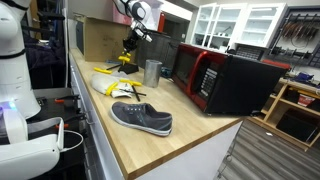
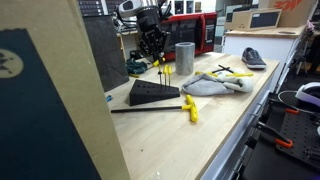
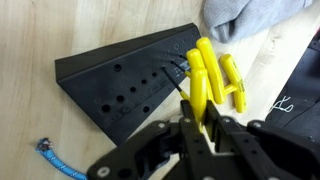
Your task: Put the thing into the cylinder then on the stand
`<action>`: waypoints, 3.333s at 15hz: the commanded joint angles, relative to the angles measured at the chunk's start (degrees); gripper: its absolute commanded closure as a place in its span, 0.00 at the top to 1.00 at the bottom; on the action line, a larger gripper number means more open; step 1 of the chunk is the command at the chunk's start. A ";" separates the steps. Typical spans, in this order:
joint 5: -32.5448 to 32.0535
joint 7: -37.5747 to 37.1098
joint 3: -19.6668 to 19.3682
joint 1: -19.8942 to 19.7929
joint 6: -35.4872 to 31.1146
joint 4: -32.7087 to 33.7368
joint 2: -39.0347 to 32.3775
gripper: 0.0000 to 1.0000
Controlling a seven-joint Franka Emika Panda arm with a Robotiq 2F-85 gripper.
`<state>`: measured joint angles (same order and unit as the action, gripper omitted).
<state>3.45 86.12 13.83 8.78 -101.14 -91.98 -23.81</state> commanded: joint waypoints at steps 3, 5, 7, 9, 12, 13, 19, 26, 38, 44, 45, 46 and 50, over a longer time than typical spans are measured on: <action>0.47 -0.05 0.06 -0.16 -0.67 -1.40 1.17 0.04; 0.92 0.00 0.14 -0.30 -0.15 -1.30 1.09 0.04; 1.05 0.00 0.16 -0.30 -0.31 -1.60 1.10 0.04; 1.01 0.05 0.14 -0.32 -1.30 -2.06 1.25 0.04; 0.52 -0.13 0.10 -0.10 -2.41 -2.16 1.33 0.04; 0.05 -0.12 0.05 0.05 -2.48 -2.22 1.32 0.04; -1.10 3.16 0.74 0.04 -3.14 -3.16 1.93 0.04; -6.88 10.67 1.99 1.22 -2.34 -3.69 4.08 0.78; -3.74 9.55 -1.33 -2.95 -11.01 -12.54 21.17 1.00; 7.76 2.61 -7.76 -4.87 -9.80 -17.75 31.00 1.00; 9.14 0.91 -8.81 -5.02 -9.86 -18.46 32.08 1.00; 10.27 -0.95 -9.77 -5.09 -9.90 -19.16 33.28 1.00; 13.15 -8.11 -13.02 -5.77 -11.99 -22.87 36.42 1.00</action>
<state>14.42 82.72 2.35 3.53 -109.91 -110.26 9.11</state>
